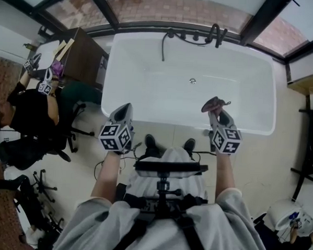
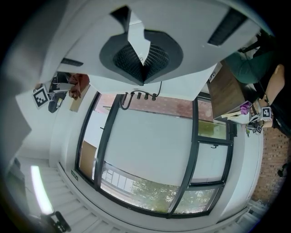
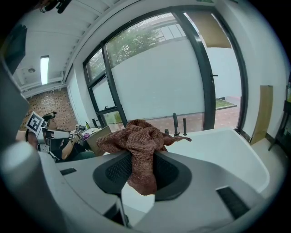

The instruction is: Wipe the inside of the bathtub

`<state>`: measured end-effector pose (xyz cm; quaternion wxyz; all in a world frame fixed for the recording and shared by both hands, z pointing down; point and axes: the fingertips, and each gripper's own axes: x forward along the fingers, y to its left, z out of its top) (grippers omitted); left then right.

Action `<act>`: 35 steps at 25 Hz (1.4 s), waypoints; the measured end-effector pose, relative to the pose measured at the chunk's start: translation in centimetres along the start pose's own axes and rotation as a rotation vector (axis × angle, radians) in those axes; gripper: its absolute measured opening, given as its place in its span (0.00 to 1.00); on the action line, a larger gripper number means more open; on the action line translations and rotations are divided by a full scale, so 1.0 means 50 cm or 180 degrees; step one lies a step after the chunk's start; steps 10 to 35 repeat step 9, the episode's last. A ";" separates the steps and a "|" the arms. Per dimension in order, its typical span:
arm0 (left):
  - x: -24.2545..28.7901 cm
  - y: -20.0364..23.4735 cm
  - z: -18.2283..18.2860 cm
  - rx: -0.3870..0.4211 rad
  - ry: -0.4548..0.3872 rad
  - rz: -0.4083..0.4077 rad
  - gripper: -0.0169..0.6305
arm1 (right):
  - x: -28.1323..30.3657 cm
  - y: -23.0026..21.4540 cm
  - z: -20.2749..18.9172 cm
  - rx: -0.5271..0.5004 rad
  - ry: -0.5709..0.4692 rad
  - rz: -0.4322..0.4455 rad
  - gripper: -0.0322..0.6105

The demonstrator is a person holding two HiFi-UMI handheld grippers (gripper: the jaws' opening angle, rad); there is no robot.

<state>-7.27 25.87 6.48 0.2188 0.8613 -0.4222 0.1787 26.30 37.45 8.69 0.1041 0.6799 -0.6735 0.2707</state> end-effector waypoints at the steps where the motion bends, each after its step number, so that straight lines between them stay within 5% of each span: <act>1: -0.003 0.001 0.000 0.0002 0.0001 0.0002 0.04 | -0.002 0.000 0.000 0.0003 -0.0005 -0.0006 0.25; 35: -0.019 0.019 -0.014 -0.0002 -0.0002 0.0020 0.04 | -0.007 0.022 -0.005 -0.0014 -0.0035 0.0013 0.25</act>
